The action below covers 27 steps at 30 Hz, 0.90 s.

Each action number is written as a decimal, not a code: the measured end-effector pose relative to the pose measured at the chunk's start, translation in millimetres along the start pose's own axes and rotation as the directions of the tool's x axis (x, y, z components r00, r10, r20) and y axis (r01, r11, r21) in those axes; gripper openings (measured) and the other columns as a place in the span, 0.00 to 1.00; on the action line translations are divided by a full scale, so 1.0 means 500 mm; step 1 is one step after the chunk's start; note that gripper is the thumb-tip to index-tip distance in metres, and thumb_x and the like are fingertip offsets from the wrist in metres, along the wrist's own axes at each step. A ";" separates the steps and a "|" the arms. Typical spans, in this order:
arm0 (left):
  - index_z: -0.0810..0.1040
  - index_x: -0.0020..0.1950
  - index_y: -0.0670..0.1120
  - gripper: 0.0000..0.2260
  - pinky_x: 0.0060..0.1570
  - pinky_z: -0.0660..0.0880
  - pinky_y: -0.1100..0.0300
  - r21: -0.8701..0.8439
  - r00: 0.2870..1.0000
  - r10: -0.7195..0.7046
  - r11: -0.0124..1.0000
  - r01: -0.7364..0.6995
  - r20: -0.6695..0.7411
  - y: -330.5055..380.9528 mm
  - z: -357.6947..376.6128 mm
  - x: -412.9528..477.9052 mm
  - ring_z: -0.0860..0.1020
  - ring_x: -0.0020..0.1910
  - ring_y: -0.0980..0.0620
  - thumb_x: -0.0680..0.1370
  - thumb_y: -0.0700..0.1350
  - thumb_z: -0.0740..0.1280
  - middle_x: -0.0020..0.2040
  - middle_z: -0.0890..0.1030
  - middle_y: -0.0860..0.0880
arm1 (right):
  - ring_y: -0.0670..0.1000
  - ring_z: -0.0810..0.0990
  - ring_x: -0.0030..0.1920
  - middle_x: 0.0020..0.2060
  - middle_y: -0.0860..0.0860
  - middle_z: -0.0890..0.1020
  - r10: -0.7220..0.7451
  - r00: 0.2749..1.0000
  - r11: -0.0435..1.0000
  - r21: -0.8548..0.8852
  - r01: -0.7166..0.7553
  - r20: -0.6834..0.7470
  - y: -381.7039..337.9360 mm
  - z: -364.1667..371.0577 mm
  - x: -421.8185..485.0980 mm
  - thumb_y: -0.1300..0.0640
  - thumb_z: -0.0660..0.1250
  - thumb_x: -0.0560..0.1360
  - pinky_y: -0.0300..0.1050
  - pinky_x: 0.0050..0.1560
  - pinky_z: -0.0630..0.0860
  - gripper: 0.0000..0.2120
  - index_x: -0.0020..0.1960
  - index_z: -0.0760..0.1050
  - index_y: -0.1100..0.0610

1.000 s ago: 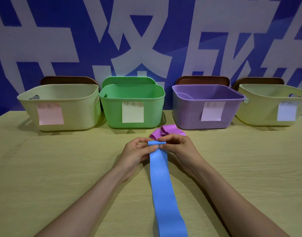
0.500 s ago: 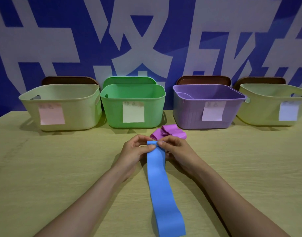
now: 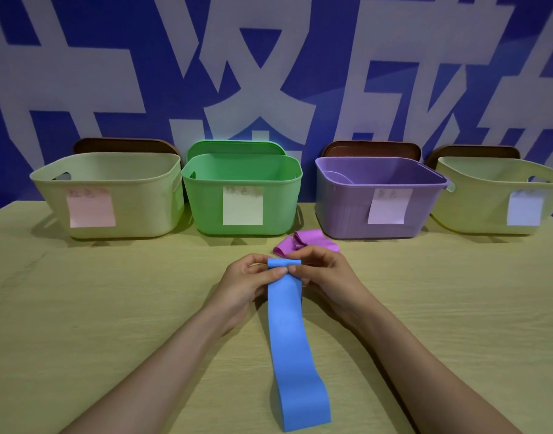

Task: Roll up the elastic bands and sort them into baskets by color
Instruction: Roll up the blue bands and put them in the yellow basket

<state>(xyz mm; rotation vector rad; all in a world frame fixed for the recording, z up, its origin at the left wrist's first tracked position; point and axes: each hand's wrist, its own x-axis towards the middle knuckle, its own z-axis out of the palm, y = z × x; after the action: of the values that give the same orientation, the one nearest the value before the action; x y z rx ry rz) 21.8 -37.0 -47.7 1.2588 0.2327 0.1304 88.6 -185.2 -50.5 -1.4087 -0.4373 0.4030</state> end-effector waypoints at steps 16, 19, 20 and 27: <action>0.78 0.47 0.41 0.08 0.42 0.79 0.63 0.082 0.995 0.083 0.993 -0.079 -0.046 -0.003 -0.007 0.008 0.82 0.41 0.51 0.71 0.31 0.71 0.42 0.84 0.46 | 0.49 0.78 0.39 0.41 0.56 0.79 0.088 0.996 0.996 0.014 -0.088 0.020 0.003 0.004 0.002 0.60 0.68 0.75 0.38 0.38 0.76 0.03 0.45 0.79 0.59; 0.77 0.49 0.42 0.10 0.41 0.80 0.63 0.043 0.998 0.050 0.998 -0.049 -0.039 -0.005 -0.001 0.006 0.83 0.41 0.52 0.71 0.32 0.71 0.43 0.84 0.47 | 0.56 0.73 0.42 0.40 0.59 0.78 0.055 0.998 0.998 0.017 -0.055 -0.007 0.010 0.002 0.007 0.61 0.70 0.73 0.46 0.43 0.72 0.02 0.44 0.80 0.60; 0.76 0.51 0.42 0.11 0.41 0.80 0.63 0.019 0.999 0.027 0.999 -0.026 -0.034 -0.006 0.000 0.006 0.83 0.41 0.52 0.72 0.32 0.70 0.44 0.84 0.46 | 0.57 0.72 0.43 0.41 0.60 0.78 0.047 0.999 0.998 0.044 -0.046 -0.018 0.011 0.001 0.008 0.62 0.71 0.72 0.49 0.45 0.71 0.02 0.44 0.80 0.61; 0.76 0.51 0.40 0.10 0.40 0.79 0.62 0.018 1.000 0.000 1.000 0.000 -0.031 -0.007 0.002 0.007 0.84 0.42 0.50 0.71 0.34 0.72 0.44 0.85 0.43 | 0.57 0.80 0.46 0.42 0.60 0.82 0.017 0.999 1.000 0.023 -0.016 -0.035 0.008 -0.005 0.006 0.70 0.70 0.70 0.58 0.57 0.76 0.07 0.46 0.80 0.62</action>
<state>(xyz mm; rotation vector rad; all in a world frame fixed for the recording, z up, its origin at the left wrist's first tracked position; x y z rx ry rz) 25.6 -38.3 -51.2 1.2758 0.2609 0.1478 92.3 -185.4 -54.4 -1.3965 -0.3915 0.3943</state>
